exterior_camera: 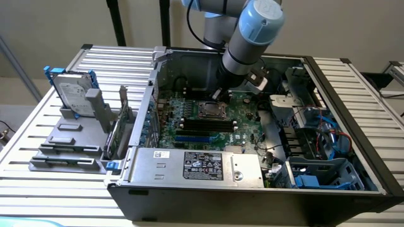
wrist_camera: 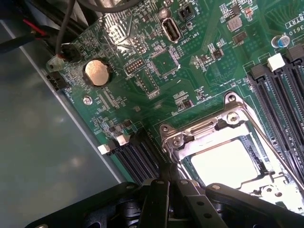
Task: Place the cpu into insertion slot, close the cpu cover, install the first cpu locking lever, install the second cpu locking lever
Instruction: 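Install the first cpu locking lever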
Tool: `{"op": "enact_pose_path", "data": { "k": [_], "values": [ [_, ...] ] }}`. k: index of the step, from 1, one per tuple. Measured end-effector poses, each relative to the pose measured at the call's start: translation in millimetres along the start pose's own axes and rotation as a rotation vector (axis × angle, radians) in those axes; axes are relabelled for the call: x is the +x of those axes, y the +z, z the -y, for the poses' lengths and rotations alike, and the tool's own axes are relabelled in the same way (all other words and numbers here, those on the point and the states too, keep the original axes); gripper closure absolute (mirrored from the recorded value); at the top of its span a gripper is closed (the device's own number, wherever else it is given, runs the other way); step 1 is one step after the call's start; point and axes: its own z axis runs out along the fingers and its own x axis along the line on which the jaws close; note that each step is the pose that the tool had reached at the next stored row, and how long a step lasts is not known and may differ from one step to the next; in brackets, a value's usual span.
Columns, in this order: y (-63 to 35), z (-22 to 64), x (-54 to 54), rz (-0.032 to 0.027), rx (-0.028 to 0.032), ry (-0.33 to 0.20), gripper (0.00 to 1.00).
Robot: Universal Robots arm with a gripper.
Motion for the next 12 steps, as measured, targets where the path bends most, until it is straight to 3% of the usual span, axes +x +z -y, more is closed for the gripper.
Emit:
{"op": "enact_pose_path", "data": {
  "k": [6,12],
  "values": [
    [0.1,-1.9,0.0,-0.0031,0.0037,-0.005,0.89],
    [-0.5,-4.1,-1.8,-0.0154,0.0142,-0.014,0.89]
  ]
}}
